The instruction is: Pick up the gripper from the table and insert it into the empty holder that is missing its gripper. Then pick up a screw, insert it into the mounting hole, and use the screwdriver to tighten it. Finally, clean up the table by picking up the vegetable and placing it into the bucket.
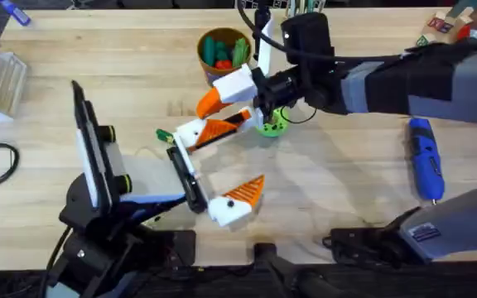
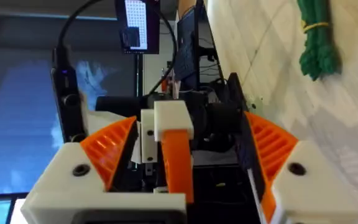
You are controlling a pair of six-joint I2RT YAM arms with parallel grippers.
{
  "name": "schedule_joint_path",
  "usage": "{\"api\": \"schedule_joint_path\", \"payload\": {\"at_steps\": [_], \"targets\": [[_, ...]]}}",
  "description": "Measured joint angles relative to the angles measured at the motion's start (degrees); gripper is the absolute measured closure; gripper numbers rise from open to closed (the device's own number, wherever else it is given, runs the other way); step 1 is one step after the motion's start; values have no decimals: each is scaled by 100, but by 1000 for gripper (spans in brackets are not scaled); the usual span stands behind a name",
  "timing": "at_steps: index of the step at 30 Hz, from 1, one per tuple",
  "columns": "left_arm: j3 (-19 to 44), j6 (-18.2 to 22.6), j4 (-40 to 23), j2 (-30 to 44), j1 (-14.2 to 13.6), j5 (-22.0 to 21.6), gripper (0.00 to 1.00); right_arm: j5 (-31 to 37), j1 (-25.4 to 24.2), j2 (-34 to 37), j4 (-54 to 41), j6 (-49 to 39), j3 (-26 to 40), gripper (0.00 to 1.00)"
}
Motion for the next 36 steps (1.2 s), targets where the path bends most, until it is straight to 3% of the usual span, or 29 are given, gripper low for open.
{"api": "schedule_joint_path", "payload": {"at_steps": [9,16,18,20,25,31,36], "targets": [[0,2,-9,0,-54,270,16,97,-221,-2,48,-48,0,9],[0,2,-8,2,-54,297,17,935,-766,-82,10,-441,0,8],[0,2,-10,2,-54,297,17,1331,-819,-301,-308,-700,1,9],[0,2,-9,2,-54,297,17,1830,-815,-644,-1195,-1090,41,8],[0,2,-10,2,-54,299,17,3776,-793,-1504,-3454,-2113,328,9],[0,2,-10,2,-54,299,16,5771,-586,-2156,-4661,-3078,481,8],[0,2,-8,2,-54,301,16,6443,-210,-1891,-5014,-3379,481,8]]}}
